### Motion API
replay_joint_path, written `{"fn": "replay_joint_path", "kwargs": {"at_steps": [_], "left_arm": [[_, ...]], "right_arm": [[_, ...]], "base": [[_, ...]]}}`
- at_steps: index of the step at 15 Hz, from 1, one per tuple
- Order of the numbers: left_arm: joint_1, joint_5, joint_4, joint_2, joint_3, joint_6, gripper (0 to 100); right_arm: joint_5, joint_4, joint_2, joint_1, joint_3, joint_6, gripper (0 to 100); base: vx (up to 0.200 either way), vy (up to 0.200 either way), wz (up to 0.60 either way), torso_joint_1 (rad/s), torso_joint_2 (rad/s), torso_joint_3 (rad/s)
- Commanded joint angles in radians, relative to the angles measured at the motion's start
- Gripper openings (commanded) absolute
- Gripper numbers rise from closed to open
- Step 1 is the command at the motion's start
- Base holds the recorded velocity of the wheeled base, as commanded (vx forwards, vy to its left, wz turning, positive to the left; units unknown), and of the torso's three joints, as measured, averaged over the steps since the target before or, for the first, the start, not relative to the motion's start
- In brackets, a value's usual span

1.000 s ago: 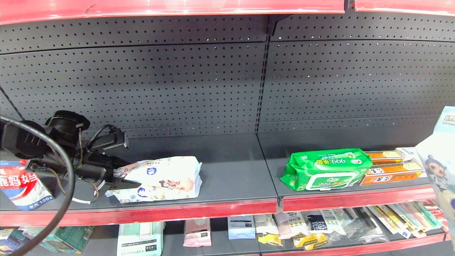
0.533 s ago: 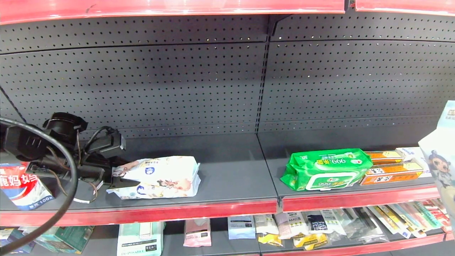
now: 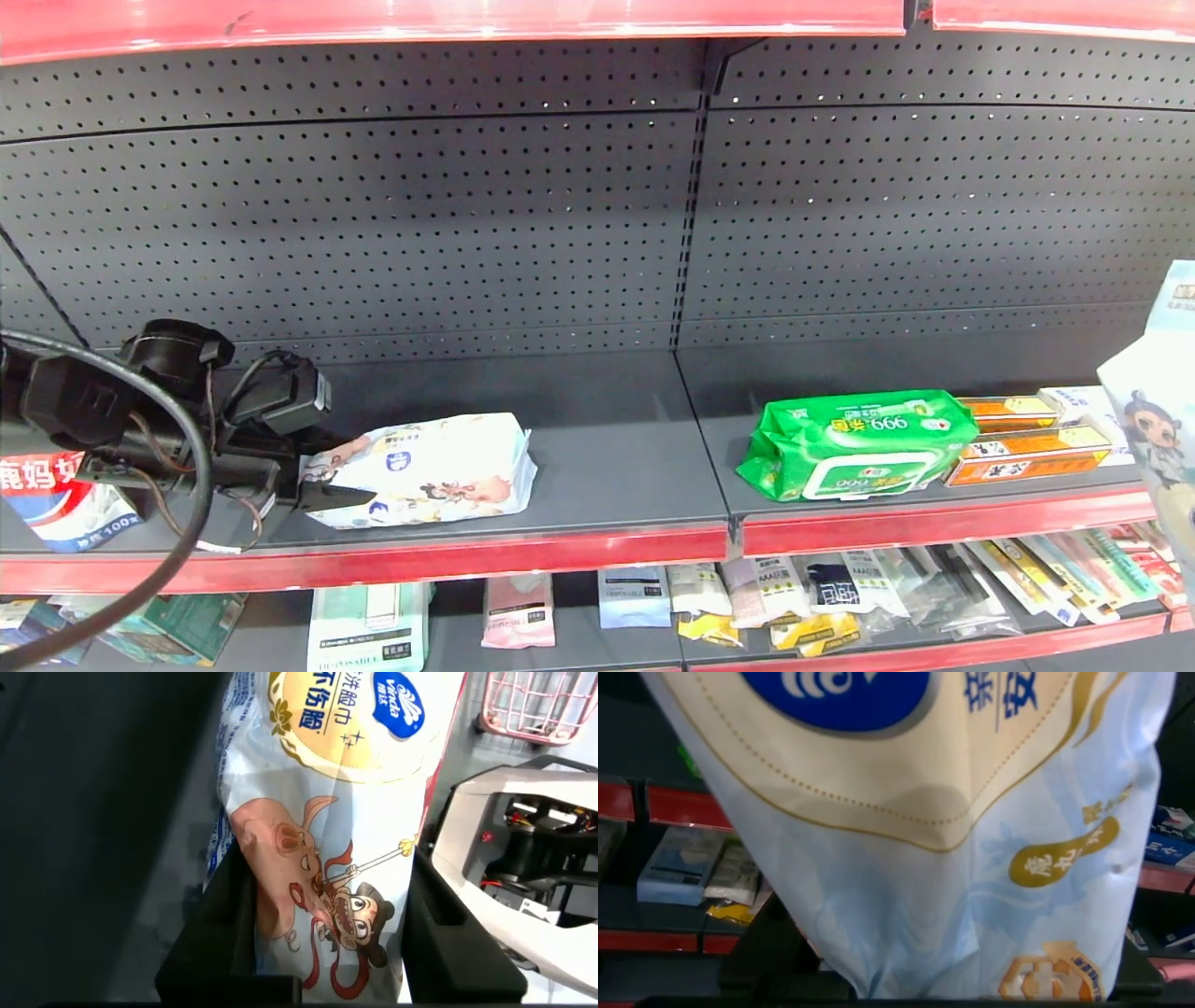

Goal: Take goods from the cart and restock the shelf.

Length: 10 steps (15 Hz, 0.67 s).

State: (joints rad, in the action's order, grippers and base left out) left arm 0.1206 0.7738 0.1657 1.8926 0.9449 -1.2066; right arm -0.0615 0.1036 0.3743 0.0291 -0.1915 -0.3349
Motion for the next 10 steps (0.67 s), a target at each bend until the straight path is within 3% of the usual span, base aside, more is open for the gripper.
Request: {"fn": "replay_joint_path", "kwargs": {"at_steps": [1, 10], "left_arm": [[0.002, 0.002, 0.005, -0.015, -0.003, 0.001, 0], [0.004, 0.018, 0.041, -0.03, -0.018, -0.008, 0]], "right_arm": [[-0.001, 0.001, 0.003, 0.0, 0.0, 0.0, 0], [-0.001, 0.001, 0.009, 0.0, -0.002, -0.001, 0]], "base": [[0.0, 0.0, 0.0, 0.0, 0.0, 0.0], [0.0, 0.0, 0.0, 0.0, 0.0, 0.0]]}}
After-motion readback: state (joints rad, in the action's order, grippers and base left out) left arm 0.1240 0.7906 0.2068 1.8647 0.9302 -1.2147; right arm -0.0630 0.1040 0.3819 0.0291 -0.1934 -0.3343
